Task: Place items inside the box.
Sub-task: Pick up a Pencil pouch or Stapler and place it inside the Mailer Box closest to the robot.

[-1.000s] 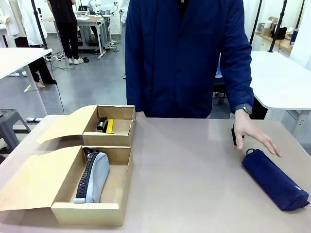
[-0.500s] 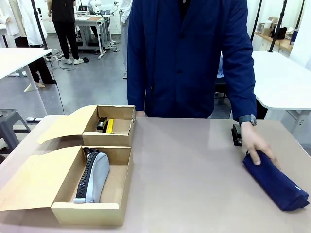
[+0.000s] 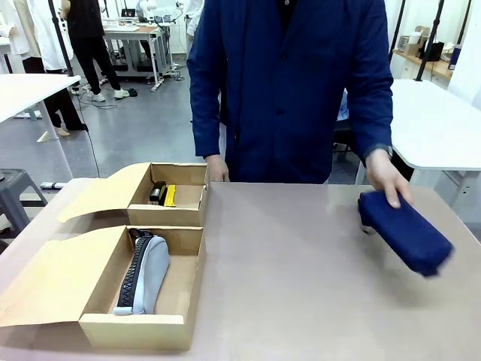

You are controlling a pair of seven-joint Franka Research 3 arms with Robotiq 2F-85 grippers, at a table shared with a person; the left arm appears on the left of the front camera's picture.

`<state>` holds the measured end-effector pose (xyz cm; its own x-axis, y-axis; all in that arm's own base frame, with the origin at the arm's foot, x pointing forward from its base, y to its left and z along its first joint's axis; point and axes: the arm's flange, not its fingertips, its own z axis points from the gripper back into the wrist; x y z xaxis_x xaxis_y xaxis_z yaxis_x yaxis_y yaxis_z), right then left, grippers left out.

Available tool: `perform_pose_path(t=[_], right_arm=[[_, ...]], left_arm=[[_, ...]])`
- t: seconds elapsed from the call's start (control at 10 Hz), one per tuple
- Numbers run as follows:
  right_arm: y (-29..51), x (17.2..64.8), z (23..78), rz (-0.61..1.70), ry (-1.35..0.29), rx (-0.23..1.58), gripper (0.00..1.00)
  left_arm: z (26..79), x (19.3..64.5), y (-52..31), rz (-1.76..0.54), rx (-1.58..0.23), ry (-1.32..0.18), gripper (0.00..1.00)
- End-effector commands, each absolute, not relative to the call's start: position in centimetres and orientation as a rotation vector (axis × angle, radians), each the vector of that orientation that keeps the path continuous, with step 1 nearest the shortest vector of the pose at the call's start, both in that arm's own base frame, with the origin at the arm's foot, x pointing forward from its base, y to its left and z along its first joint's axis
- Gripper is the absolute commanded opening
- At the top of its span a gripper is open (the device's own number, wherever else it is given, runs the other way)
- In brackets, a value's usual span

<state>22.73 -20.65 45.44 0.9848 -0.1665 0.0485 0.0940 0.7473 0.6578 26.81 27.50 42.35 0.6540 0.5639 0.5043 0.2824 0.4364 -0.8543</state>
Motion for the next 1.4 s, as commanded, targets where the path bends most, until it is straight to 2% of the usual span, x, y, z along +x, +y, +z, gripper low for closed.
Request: perform_pose_path(t=[0.0, 0.1, 0.2, 0.3, 0.6, 0.8, 1.0, 1.1, 1.2, 1.3], right_arm=[[-20.1, 23.1, 45.6, -0.138, -0.114, 0.683, 1.0], [-19.1, 23.9, 46.0, -0.134, -0.112, 0.653, 1.0], [-17.1, 25.4, 46.9, -0.236, -0.094, 0.529, 1.0], [-12.7, 28.2, 48.4, -0.193, -0.114, 0.426, 1.0], [1.1, 40.4, 49.6, -0.102, 0.008, 0.108, 1.0], [7.6, 46.2, 48.7, -0.151, 0.068, 0.004, 1.0], [10.2, 47.7, 47.4, -0.21, 0.038, -0.047, 1.0], [9.6, 46.1, 48.0, -0.201, -0.052, -0.016, 1.0], [10.9, 47.5, 45.8, -0.165, 0.039, -0.017, 1.0], [10.2, 48.2, 46.2, -0.182, 0.02, -0.019, 1.0]], left_arm=[[42.5, 27.0, 27.5, 0.194, -1.154, -0.919, 1.0], [42.5, 27.0, 27.5, 0.194, -1.154, -0.919, 1.0], [42.5, 27.0, 27.5, 0.194, -1.154, -0.919, 1.0], [42.5, 27.0, 27.5, 0.194, -1.154, -0.919, 1.0], [42.5, 27.0, 27.5, 0.194, -1.154, -0.919, 1.0], [42.5, 27.0, 27.5, 0.194, -1.154, -0.919, 1.0], [42.5, 27.0, 27.5, 0.194, -1.154, -0.919, 1.0], [42.5, 27.0, 27.5, 0.194, -1.154, -0.919, 1.0], [42.5, 27.0, 27.5, 0.194, -1.154, -0.919, 1.0], [42.5, 27.0, 27.5, 0.194, -1.154, -0.919, 1.0]])
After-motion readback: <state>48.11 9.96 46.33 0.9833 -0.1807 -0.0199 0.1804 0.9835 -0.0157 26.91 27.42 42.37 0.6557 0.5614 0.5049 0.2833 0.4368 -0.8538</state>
